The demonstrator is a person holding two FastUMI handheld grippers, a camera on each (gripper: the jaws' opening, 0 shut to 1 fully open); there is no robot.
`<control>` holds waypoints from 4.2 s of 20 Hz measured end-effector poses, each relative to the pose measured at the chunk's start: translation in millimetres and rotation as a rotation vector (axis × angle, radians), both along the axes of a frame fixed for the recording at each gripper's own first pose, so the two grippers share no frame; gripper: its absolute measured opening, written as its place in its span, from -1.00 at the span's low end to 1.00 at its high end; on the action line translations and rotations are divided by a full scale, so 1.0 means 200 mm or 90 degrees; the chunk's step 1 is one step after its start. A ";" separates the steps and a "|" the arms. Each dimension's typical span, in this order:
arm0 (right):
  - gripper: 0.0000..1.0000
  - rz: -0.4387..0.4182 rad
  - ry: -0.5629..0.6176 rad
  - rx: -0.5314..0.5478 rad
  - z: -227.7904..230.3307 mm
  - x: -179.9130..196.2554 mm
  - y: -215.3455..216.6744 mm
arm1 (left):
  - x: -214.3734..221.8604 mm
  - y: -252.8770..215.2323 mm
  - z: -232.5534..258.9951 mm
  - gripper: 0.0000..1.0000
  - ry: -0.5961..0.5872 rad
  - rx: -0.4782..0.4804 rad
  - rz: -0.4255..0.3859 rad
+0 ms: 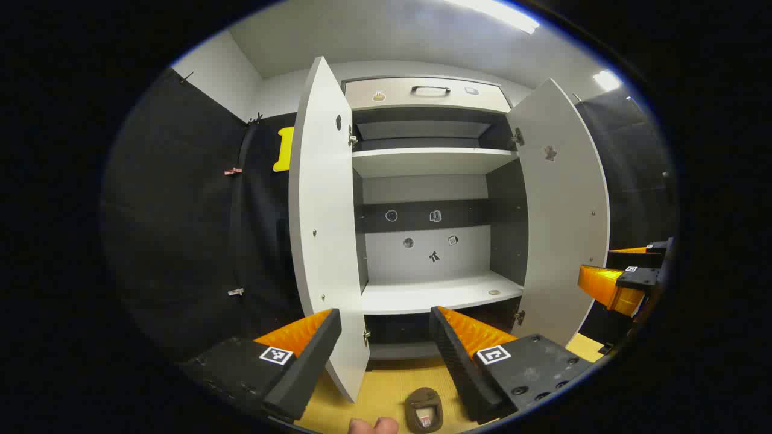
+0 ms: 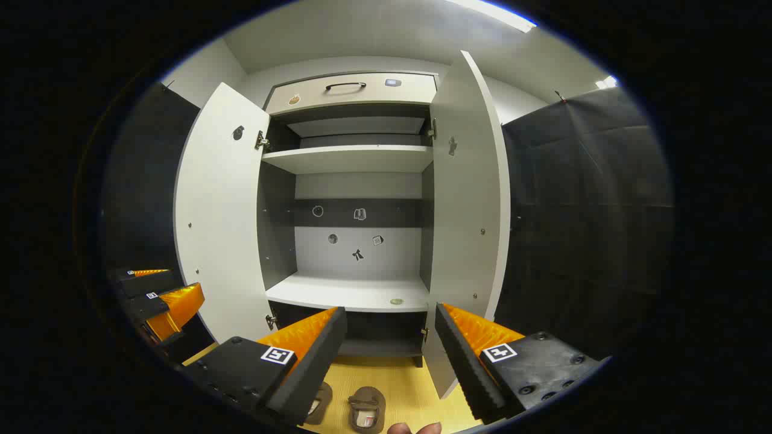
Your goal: Grab one shoe with the right hand and put it into the shoe cabinet, grab the other shoe with the left hand and put it into the shoe cabinet; then close the right door with the right hand and the left door with the left hand.
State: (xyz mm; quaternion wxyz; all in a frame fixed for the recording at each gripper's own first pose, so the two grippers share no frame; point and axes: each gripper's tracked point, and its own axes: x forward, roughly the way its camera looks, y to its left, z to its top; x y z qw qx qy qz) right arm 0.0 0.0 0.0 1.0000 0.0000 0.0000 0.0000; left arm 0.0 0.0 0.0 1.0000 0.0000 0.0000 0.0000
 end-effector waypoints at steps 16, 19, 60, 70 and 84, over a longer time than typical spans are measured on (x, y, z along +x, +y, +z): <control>0.94 -0.006 -0.006 -0.008 -0.01 0.02 -0.01 | 0.01 0.01 -0.01 0.88 -0.002 0.001 0.000; 0.94 0.000 0.000 -0.009 -0.03 0.02 0.00 | 0.01 0.02 -0.01 0.88 -0.004 0.004 0.005; -0.82 -0.003 0.485 0.097 -2.41 0.42 0.34 | 0.04 0.41 -0.49 0.88 0.113 -0.005 0.087; -0.82 0.064 0.445 0.098 -1.87 0.41 0.28 | 0.09 0.35 -0.48 0.88 0.109 -0.001 0.068; -0.82 0.099 0.348 0.104 -0.57 0.84 0.29 | 0.12 0.18 -0.41 0.88 0.091 -0.022 0.015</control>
